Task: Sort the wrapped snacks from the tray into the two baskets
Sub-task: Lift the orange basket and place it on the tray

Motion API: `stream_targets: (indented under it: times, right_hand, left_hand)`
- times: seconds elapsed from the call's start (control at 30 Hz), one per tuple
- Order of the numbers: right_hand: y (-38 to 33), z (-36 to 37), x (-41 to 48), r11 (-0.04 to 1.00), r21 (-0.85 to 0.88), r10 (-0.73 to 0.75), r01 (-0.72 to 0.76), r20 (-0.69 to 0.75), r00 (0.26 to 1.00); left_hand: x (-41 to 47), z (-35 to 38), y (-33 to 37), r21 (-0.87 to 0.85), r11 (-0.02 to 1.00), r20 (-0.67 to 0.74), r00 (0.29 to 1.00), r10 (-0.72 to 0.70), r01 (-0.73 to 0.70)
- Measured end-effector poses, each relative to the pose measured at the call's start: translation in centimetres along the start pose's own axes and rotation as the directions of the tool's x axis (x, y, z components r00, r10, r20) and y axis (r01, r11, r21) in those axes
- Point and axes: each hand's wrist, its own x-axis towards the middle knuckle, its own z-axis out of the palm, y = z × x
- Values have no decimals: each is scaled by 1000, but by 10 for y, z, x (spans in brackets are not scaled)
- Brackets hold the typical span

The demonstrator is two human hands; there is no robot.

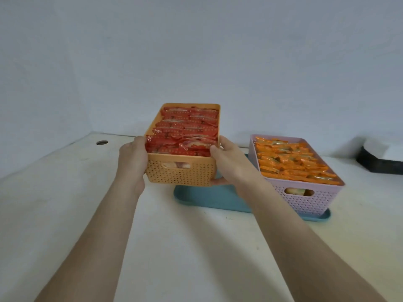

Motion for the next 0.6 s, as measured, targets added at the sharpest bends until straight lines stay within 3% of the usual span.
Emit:
stream_targets:
  times: [0.17, 0.37, 0.5, 0.6]
  right_hand:
    - [21, -32, -7, 994, -63, 84, -91, -104, 991]
    - [37, -41, -4, 927, -361, 58, -102, -130, 990]
    - [33, -47, -21, 855, -519, -97, 20, -123, 988]
    - [29, -68, -41, 821, -564, -306, 88, -305, 902]
  left_hand:
    - [-11, 43, -19, 34, 999, 71, 997, -29, 26]
    - [-20, 62, -36, 38, 995, 60, 994, -96, 94]
    - [-24, 67, -42, 91, 995, 2, 999, -50, 50]
    - [-28, 68, -41, 91, 995, 4, 999, -43, 42]
